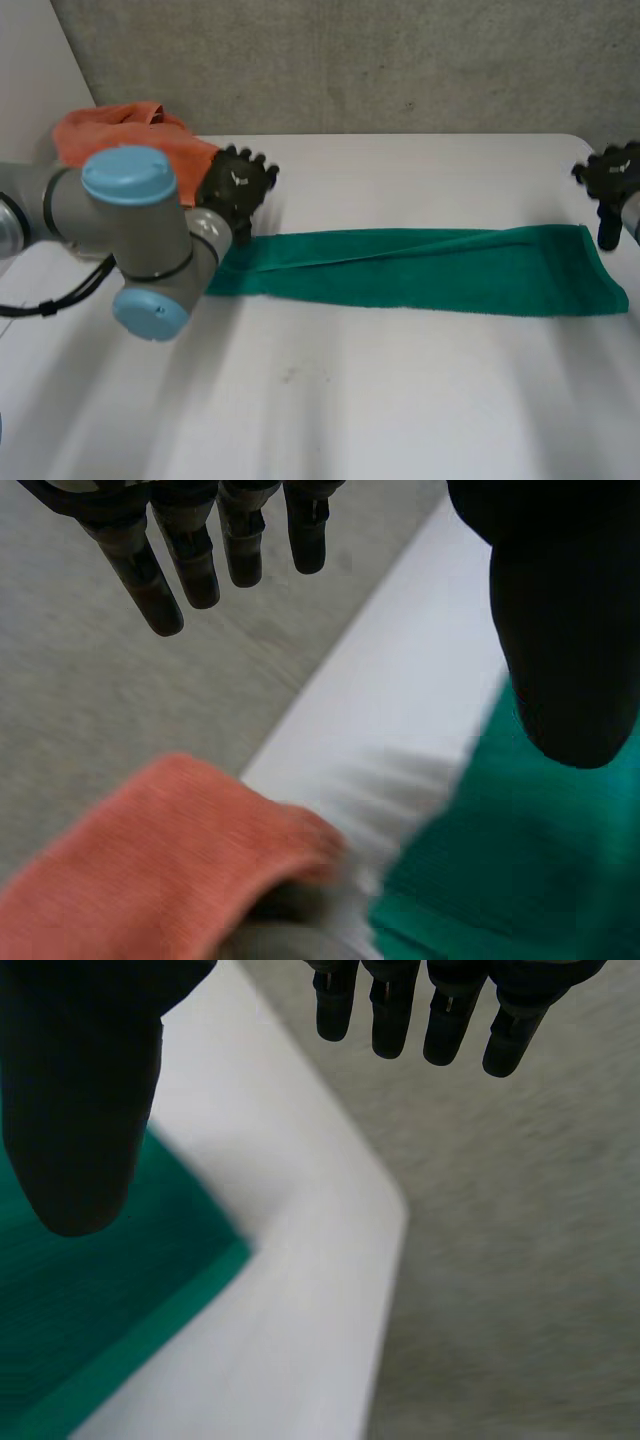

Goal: Fold the laundry.

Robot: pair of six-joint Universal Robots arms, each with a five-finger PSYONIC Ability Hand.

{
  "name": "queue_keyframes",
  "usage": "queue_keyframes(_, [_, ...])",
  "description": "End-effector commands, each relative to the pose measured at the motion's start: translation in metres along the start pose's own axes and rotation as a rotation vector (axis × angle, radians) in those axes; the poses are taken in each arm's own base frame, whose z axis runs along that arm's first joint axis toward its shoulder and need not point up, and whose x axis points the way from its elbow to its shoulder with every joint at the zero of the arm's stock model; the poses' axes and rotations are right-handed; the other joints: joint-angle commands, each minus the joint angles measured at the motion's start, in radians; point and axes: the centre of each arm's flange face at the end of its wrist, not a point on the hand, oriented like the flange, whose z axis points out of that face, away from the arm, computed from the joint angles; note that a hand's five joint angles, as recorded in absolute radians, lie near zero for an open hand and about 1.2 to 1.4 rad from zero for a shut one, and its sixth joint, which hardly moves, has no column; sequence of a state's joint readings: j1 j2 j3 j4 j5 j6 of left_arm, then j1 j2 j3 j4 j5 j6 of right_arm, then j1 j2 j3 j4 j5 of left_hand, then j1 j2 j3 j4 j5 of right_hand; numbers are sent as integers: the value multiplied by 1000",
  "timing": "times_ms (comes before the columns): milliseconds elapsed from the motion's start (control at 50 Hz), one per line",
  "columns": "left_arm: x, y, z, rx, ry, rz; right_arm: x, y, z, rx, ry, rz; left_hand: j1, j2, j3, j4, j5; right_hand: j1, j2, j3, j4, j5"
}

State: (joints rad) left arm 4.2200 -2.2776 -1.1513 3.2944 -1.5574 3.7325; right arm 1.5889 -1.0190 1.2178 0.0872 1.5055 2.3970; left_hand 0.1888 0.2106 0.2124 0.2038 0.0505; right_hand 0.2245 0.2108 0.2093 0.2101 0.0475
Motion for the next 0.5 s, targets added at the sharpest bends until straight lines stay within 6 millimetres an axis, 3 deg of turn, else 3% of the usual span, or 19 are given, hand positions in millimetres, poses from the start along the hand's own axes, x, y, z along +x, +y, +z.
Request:
queue_keyframes(20, [22, 36, 7, -76, 50, 2, -21, 29, -11, -100, -117, 18, -8, -29, -31, -23, -44, -50, -36, -35, -36, -47])
queue_keyframes(280, [14, 58, 62, -20, -28, -1, -38, 46, -16, -121, -135, 23, 28, 6, 4, 13, -9, -50, -36, -35, -36, -47])
queue_keyframes(400, [-24, 59, 94, 86, -170, 3, -42, 51, -18, -132, -146, 23, 28, 6, 4, 13, -9, -50, -36, -35, -36, -47])
queue_keyframes(500, [-41, 50, 107, 157, -238, 12, -43, 51, -18, -132, -148, 22, 19, -3, -5, 4, -17, -50, -36, -35, -36, -47])
